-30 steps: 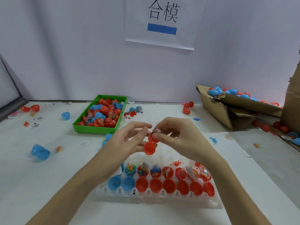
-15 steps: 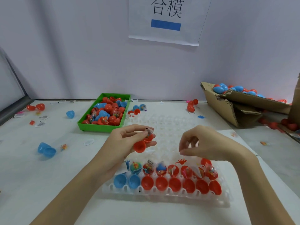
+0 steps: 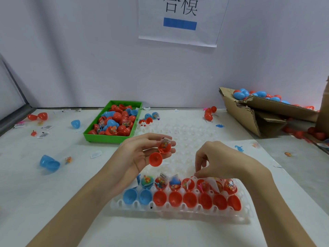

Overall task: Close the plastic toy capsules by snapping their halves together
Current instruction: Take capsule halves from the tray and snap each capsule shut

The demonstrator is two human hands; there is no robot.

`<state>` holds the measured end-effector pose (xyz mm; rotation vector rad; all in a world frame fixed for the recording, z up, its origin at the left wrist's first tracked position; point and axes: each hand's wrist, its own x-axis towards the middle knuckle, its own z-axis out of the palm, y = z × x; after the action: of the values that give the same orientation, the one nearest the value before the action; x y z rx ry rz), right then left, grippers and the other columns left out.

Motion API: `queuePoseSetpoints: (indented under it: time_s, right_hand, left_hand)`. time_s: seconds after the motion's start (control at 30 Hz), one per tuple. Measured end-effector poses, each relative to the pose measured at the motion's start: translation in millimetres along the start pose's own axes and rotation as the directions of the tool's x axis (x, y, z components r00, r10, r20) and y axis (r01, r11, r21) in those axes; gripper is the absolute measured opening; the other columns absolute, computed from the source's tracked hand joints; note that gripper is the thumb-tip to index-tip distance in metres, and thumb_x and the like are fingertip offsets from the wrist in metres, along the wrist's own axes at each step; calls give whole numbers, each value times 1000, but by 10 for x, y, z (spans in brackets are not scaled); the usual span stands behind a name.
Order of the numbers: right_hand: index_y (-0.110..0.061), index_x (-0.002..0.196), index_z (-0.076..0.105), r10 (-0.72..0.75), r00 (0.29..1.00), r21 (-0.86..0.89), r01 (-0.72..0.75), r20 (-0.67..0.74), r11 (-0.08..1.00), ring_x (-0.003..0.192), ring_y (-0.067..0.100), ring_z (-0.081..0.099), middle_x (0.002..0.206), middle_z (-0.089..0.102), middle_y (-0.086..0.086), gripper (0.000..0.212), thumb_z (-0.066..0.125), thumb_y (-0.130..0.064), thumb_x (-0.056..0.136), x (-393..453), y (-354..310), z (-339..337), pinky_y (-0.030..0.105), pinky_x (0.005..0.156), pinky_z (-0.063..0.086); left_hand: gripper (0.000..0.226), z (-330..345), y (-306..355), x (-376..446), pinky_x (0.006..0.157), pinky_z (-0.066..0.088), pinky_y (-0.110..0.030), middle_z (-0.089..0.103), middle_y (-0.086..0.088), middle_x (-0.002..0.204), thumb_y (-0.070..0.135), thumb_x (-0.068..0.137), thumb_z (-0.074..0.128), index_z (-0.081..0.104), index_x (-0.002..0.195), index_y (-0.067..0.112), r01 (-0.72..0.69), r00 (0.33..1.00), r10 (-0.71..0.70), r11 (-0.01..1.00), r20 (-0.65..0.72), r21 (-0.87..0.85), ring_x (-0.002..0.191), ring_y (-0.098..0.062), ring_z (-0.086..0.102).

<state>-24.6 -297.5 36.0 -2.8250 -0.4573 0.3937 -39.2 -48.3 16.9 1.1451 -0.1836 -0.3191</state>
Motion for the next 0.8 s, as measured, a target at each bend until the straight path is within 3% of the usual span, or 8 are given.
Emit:
queuePoseSetpoints:
  time_s: [0.13, 0.23, 0.33, 0.43, 0.53, 0.67, 0.8]
  right_hand:
    - [-35, 85, 71, -14, 1000, 32, 14, -21, 999, 74, 3, 63, 81, 64, -19, 8, 77, -34, 91, -41, 11, -78, 5, 54, 43]
    - [-32, 94, 71, -51, 980, 43, 60, -191, 997, 73, 4, 61, 81, 63, -19, 2, 72, -34, 94, -44, -34, -129, 5, 58, 43]
    - [-34, 98, 67, -139, 894, 230, 256, -427, 939, 80, 5, 64, 84, 67, -15, 10, 74, -33, 91, -45, -206, -128, 14, 65, 50]
    - [-32, 105, 61, -247, 849, 383, 446, -468, 809, 85, 4, 70, 92, 71, -16, 32, 83, -39, 82, -58, -485, -16, 22, 69, 57]
    - [-27, 104, 63, -187, 827, 452, 462, -530, 763, 83, 4, 72, 90, 74, -15, 37, 87, -38, 79, -1, -722, 214, 21, 70, 58]
    - [-18, 98, 71, -17, 824, 611, 434, -567, 662, 78, 10, 74, 83, 76, -6, 24, 85, -28, 82, 50, -793, 295, 29, 75, 62]
    - [-19, 100, 75, -39, 854, 637, 417, -519, 648, 81, 11, 74, 86, 77, -7, 18, 81, -30, 87, 37, -778, 244, 29, 77, 62]
  left_hand:
    - [53, 12, 11, -38, 90, 61, -36, 68, -32, 126, -4, 75, 53, 62, 127, -13, 71, 997, -64, 975, 40, -212, 117, -47, 68]
    - [43, 47, 26, -44, 88, 62, -35, 67, -36, 124, -13, 77, 56, 66, 119, -17, 54, 998, -58, 947, -4, -316, 115, -50, 68]
    - [25, 67, 13, -57, 90, 61, -31, 70, -31, 122, -9, 94, 55, 74, 109, -12, 0, 995, -28, 961, -98, -277, 114, -45, 70]
    - [20, 91, -8, -70, 96, 59, -34, 73, -24, 122, 2, 94, 63, 78, 105, -5, -72, 982, 19, 957, -186, -280, 115, -37, 72]
    - [28, 158, -25, -93, 100, 58, -36, 73, -17, 125, 20, 101, 60, 78, 116, 5, -148, 965, 126, 986, -228, -80, 120, -29, 70]
    - [39, 229, -17, -112, 96, 59, -31, 74, -13, 123, 33, 94, 61, 78, 118, 8, -217, 951, 189, 972, -247, -94, 117, -21, 71]
    - [32, 231, -14, -112, 96, 59, -29, 77, -7, 118, 31, 99, 58, 78, 116, 14, -246, 933, 223, 968, -284, -48, 115, -18, 72]
